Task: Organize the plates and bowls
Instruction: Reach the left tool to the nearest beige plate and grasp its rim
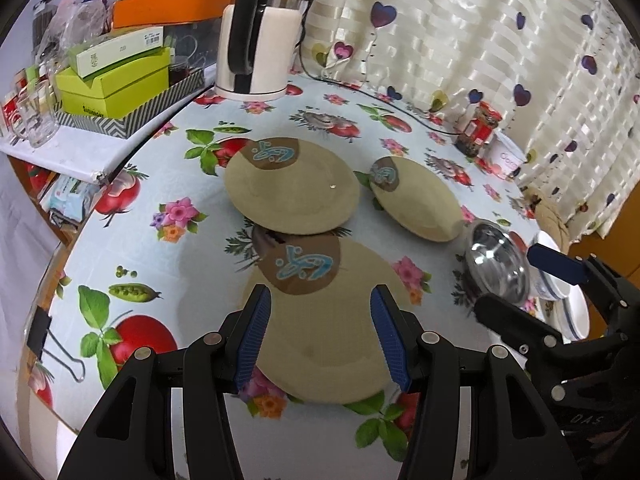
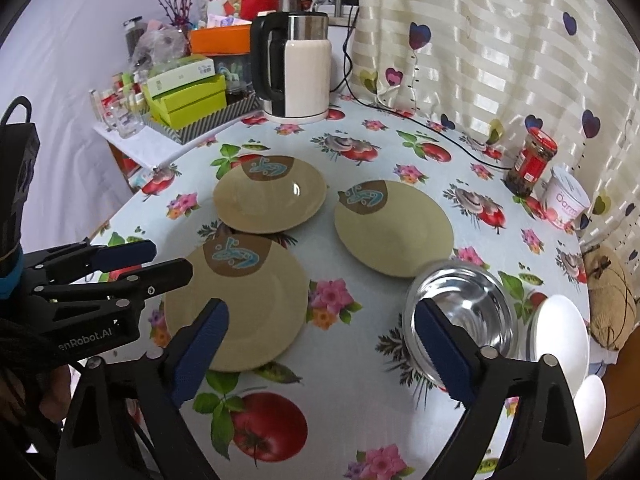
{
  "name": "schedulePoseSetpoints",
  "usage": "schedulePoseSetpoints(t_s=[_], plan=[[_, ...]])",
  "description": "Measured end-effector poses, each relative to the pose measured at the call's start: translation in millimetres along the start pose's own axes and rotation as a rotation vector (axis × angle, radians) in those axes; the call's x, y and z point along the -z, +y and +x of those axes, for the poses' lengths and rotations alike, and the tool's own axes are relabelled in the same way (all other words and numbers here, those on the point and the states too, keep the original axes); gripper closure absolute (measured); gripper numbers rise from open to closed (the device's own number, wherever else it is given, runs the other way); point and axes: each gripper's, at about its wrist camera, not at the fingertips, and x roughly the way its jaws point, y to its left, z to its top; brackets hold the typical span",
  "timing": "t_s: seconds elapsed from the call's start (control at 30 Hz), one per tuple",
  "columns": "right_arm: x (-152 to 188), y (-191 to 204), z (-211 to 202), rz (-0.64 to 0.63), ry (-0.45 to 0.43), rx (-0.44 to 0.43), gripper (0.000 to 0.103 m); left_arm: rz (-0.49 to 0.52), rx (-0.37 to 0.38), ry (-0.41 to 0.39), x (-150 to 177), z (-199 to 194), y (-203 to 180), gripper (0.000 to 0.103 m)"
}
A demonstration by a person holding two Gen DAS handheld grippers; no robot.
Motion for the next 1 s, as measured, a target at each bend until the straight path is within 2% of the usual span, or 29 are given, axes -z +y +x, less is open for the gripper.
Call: schedulePoseSetpoints(t_s=[0.27, 0.5, 0.77, 1.0], plan=[[-17.4, 2.3, 15.7, -0.014, 0.007, -0.014, 0.021, -0.01, -0.01, -0.006, -8.6, 10.0, 15.4, 0.05], [-27.4, 5.1, 34.9, -0.015, 0.034, -0.043, 0.036, -0.018, -0.002, -0.01, -18.3, 19.4, 28.9, 0.05], [-39.4, 7.5, 55.2, 0.006, 0.047, -0.099, 0.039, -0.049, 0.026, 0.003, -31.2, 37.6, 44.8, 0.05], [-51.3, 9.4, 69.5, 0.008, 0.055, -0.081, 0.038, -0.07, 0.039, 0.029, -41.7, 54.9, 56.3, 0.057]])
